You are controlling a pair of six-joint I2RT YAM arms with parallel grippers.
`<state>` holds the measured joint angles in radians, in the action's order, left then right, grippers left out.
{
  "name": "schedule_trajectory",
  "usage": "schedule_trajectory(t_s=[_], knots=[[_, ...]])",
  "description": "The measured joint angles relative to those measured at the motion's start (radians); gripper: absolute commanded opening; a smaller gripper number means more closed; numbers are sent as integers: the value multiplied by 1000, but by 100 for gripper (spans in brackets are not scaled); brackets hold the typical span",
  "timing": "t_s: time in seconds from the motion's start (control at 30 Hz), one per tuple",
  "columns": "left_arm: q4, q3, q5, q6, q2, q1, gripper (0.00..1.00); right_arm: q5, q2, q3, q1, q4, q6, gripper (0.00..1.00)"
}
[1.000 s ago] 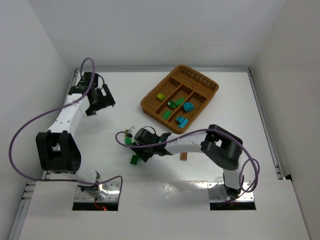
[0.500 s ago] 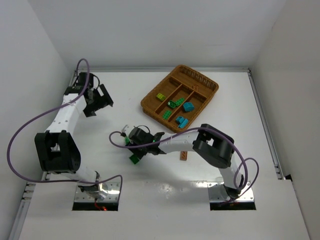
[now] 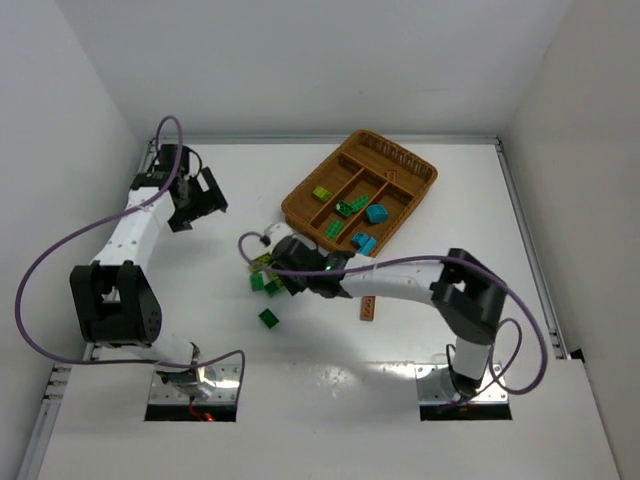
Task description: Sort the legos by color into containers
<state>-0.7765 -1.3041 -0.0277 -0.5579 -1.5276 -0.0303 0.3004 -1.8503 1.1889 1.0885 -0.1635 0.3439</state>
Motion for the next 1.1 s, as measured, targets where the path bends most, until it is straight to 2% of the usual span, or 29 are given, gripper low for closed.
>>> schedule_trajectory(t_s=[0.2, 0.3, 0.43, 0.67, 0.87, 0.93, 1.0, 1.07, 1.1], knots=[[7, 0, -82, -3, 0, 129, 99, 35, 137, -15, -214, -37, 98, 22], [12, 7, -101, -10, 0, 198, 99, 48, 115, 31, -332, -74, 121, 22], [18, 27, -130, -29, -4, 268, 99, 39, 19, 154, -427, -124, 134, 23], [28, 55, -135, -39, -4, 327, 99, 4, -127, 284, -524, -161, 140, 25], [54, 108, -136, -55, 8, 367, 99, -25, -197, 321, -540, -183, 139, 26], [62, 146, -136, -71, 26, 397, 99, -34, -207, 330, -540, -186, 138, 31], [60, 185, -134, -92, 45, 431, 99, -41, -218, 343, -540, -190, 138, 51], [65, 232, -135, -121, 68, 465, 99, -43, -230, 367, -540, -198, 135, 65], [63, 258, -137, -142, 82, 483, 99, -44, -233, 375, -540, -200, 130, 68]])
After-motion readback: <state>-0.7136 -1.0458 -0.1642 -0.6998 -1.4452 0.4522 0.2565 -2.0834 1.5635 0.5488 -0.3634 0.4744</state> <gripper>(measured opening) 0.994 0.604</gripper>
